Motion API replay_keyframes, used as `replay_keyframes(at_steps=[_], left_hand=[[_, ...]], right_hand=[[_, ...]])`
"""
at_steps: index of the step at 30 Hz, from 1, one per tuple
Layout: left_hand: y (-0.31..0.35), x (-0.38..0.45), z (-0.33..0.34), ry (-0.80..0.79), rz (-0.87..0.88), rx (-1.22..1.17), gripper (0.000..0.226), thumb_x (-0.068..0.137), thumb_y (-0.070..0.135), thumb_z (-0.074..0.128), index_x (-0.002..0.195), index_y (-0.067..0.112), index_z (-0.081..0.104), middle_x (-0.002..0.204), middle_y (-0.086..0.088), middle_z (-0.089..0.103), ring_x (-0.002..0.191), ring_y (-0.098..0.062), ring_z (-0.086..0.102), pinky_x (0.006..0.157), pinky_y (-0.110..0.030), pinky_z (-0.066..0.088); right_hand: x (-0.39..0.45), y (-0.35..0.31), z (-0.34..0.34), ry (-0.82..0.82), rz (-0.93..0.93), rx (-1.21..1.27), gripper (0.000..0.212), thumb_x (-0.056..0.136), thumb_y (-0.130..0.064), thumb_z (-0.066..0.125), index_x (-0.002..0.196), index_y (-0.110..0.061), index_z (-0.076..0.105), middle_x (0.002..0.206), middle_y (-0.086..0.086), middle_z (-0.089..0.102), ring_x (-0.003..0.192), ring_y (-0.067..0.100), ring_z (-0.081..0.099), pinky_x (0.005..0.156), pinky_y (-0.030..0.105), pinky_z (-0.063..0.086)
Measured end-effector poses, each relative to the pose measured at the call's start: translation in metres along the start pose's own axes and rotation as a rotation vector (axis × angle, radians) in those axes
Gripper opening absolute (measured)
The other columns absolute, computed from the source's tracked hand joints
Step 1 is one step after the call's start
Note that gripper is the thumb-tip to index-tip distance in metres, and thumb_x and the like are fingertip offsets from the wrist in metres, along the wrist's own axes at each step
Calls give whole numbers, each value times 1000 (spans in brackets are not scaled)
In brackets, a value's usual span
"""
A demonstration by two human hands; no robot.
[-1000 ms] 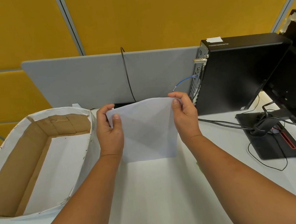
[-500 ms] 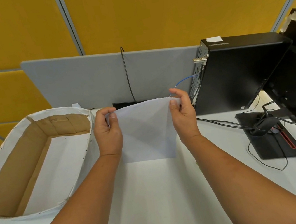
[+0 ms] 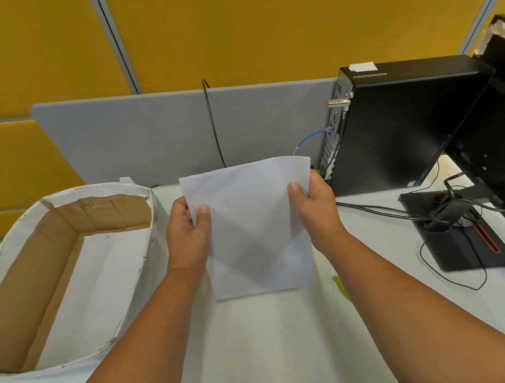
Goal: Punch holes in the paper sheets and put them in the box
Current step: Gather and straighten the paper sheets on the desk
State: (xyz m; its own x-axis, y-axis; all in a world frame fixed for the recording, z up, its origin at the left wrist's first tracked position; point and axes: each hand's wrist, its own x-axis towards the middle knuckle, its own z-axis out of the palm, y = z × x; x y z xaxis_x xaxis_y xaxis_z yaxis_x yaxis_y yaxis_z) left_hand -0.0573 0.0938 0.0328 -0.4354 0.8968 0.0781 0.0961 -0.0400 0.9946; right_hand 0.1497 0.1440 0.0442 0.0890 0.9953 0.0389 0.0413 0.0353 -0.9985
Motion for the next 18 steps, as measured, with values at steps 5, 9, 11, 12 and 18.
replay_keyframes(at_steps=[5, 9, 11, 12, 18], left_hand=[[-8, -7, 6, 45, -21, 148, 10, 96, 22, 52, 103, 18, 58, 85, -2, 63, 83, -21, 60, 81, -26, 50], [-21, -16, 10, 15, -104, 336, 31, 99, 26, 49, 125, 11, 55, 121, -4, 63, 108, -20, 59, 93, -28, 44], [-38, -18, 9, -5, -183, 376, 38, 99, 29, 49, 131, 10, 52, 130, -5, 59, 119, -25, 56, 101, -36, 44], [-47, -20, 7, -14, -215, 386, 40, 98, 30, 50, 133, 11, 51, 132, -6, 58, 122, -27, 55, 104, -42, 44], [-70, -35, 10, -63, -332, 412, 53, 99, 29, 48, 146, 9, 36, 150, -7, 40, 138, -28, 38, 114, -42, 31]], right_hand=[[-5, 14, -3, 22, 61, -80, 18, 96, -13, 51, 108, -23, 59, 99, -6, 65, 92, 17, 64, 79, 30, 52], [-9, 36, -7, 9, 152, -194, 23, 96, -18, 53, 118, -18, 60, 109, 2, 66, 99, 21, 64, 87, 36, 53], [-13, 47, -10, -3, 192, -261, 21, 98, -19, 51, 116, -16, 60, 108, 1, 65, 97, 20, 62, 87, 35, 51], [-15, 52, -12, -6, 219, -273, 16, 99, -19, 50, 109, -15, 61, 102, 0, 64, 93, 19, 60, 82, 32, 49], [-30, 87, -19, -48, 284, -369, 29, 100, -16, 44, 128, -19, 51, 114, -7, 53, 110, 13, 48, 95, 30, 42]])
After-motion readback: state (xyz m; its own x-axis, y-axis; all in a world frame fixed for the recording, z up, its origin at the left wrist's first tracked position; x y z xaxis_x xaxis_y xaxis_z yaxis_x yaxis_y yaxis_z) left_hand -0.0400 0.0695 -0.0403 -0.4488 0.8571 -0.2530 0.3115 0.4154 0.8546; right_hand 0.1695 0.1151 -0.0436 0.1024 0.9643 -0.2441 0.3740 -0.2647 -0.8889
